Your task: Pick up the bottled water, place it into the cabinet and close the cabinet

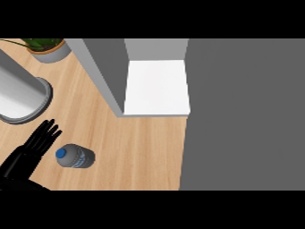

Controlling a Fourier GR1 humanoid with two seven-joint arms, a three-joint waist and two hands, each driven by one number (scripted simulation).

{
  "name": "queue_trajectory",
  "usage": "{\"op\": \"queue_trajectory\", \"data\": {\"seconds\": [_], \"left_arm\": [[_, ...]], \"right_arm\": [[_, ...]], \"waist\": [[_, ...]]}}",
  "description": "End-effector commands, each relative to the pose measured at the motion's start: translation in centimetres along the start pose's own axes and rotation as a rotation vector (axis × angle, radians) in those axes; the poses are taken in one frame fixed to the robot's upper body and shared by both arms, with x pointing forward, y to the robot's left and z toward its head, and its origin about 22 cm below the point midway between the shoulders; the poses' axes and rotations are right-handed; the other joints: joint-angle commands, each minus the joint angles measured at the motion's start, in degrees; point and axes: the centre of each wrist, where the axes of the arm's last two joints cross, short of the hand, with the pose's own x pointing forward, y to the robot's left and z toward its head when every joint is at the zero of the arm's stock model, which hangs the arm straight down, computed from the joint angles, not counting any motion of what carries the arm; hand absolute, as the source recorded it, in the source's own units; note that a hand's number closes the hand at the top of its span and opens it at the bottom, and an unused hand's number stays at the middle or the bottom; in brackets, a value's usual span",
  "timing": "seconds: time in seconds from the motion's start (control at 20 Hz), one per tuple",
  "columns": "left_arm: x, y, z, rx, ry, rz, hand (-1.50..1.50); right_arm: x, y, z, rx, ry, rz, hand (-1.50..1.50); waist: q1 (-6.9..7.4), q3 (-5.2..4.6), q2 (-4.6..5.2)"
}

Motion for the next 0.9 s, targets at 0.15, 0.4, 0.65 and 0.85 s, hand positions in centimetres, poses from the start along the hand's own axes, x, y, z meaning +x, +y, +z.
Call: {"op": "queue_trajectory", "data": {"seconds": [0.15,0.4,0.65,0.85], "left_arm": [[-2.0,1.5,-2.2,-0.003,0.050,0.049,-1.50],[-4.8,-0.4,-4.3,-0.017,0.053,0.112,-1.50],[-6.3,-1.2,-3.4,-0.033,0.058,0.102,-1.50],[-7.5,-2.2,-4.8,-0.040,0.068,0.105,-1.50]], "right_arm": [[-0.4,0.4,-0.2,-0.005,0.008,-0.005,-1.50],[1.0,0.3,0.3,0.000,0.012,0.008,-1.50],[-1.1,0.5,-0.6,0.021,-0.015,-0.004,-1.50],[-1.5,-0.4,0.7,0.034,0.006,-0.009,-1.50]], "waist": [[0.11,0.01,0.02],[-0.49,-0.06,0.12],[0.09,0.01,0.01],[-0.77,-0.07,0.18]]}}
